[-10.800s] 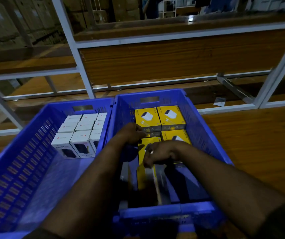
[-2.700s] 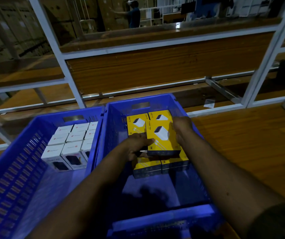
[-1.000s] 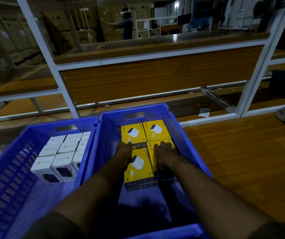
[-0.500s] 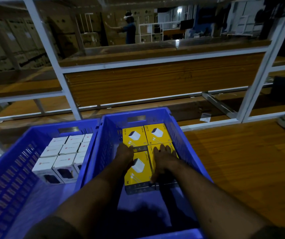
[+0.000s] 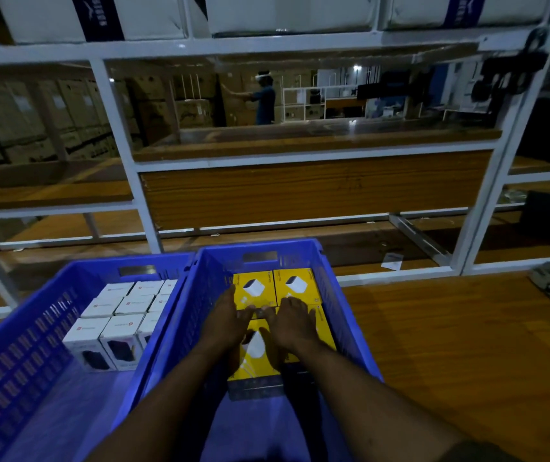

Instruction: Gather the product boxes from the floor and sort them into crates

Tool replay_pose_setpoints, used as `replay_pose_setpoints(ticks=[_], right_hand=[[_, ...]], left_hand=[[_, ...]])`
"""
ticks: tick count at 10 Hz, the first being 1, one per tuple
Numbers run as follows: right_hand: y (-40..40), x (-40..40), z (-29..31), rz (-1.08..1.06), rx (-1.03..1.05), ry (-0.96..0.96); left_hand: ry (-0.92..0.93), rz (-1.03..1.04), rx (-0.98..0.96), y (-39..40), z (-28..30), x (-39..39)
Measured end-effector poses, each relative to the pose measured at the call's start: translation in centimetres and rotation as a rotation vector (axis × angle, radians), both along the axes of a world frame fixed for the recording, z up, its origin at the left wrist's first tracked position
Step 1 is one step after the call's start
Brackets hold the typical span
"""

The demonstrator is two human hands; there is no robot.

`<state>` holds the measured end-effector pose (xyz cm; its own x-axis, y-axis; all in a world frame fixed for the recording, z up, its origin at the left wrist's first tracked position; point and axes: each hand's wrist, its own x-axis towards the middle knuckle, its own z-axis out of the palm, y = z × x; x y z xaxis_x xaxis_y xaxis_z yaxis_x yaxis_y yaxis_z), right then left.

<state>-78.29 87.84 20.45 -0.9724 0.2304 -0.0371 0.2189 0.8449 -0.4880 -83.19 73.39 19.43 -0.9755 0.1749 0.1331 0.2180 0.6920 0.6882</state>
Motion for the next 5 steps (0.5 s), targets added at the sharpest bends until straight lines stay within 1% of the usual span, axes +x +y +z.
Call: replay_pose_setpoints(ticks=[1,2,3,5], right_hand=[[-0.5,0.6,0.4,0.086,0.115,-0.014],[-1.5,1.7,2.1,0.084,0.113,0.010],[-2.4,2.3,3.6,0.057,0.084,0.101],[-4.5,4.5,7.9,0.061,0.244,0.311]], left_hand=[[0.073,0.013,-0.022,-0.4,1.7,2.0],[0.174,0.029,-0.063,-1.6,3.2,4.0],[0.186,0.035,-0.083,-3.0,4.4,5.2],[0.475,0.092,-0.120,-6.6,8.2,7.7]])
